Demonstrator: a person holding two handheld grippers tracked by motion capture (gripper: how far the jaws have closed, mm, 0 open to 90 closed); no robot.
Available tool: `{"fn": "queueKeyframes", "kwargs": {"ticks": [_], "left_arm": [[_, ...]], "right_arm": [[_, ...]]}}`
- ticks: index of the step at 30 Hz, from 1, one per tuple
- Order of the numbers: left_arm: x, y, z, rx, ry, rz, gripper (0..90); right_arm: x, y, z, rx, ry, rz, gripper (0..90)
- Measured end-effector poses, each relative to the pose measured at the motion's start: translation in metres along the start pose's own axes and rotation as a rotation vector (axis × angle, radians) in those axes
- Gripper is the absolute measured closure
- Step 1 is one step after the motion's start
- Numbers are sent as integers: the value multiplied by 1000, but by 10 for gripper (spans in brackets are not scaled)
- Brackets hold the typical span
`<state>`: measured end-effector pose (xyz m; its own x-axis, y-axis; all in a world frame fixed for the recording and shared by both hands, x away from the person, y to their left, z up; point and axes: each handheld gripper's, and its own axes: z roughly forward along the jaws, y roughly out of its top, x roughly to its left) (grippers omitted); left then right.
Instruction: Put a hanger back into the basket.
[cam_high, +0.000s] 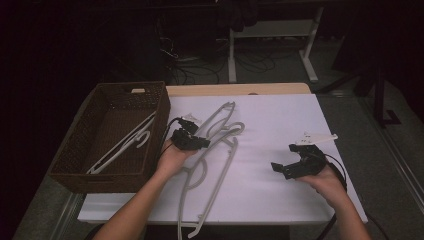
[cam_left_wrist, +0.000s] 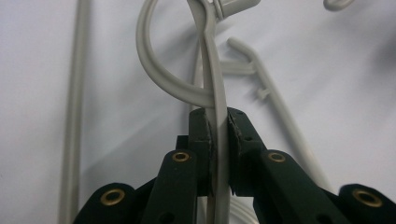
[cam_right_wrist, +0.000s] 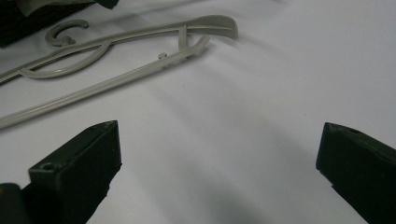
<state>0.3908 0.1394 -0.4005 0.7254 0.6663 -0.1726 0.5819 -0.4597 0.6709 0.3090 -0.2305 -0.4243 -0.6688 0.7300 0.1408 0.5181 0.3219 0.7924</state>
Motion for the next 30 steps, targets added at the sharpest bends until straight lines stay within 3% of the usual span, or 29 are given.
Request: {"fn": "queueKeyframes", "kwargs": {"ticks": [8,18,24,30], "left_arm": [[-14,29,-29,-53,-26,45,820],[-20,66,-83,-96,-35,106,821],[-12,77,-119,-105,-34,130,821],[6,73,-152,-121,-10,132,821]], "right_arm": [[-2,1,1,-2,6,0,0],[-4,2,1,-13,14,2,0],[-4,2,0,-14,13,4,0],[-4,2,0,-14,14,3,0]]}}
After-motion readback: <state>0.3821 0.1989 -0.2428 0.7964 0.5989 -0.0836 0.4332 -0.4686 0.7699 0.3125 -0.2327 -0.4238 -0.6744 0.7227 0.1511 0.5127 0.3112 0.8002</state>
